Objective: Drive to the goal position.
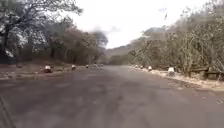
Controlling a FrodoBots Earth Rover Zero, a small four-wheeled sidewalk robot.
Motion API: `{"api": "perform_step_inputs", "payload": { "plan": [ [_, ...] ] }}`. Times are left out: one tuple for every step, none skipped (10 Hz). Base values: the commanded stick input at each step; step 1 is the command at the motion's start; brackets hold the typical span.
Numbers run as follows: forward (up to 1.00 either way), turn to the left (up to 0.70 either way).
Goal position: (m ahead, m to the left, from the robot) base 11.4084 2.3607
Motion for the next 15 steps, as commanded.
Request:
{"api": "perform_step_inputs", "payload": {
  "plan": [
    [1.0, 0.0],
    [1.0, 0.0],
    [1.0, 0.0],
    [1.0, 0.0],
    [1.0, 0.0],
    [1.0, 0.0],
    [1.0, 0.0],
    [1.0, 0.01],
    [1.0, 0.03],
    [1.0, 0.03],
    [1.0, 0.03],
    [1.0, 0.02],
    [1.0, 0.02],
    [1.0, 0.02],
    [1.0, 0.02]
  ]
}}
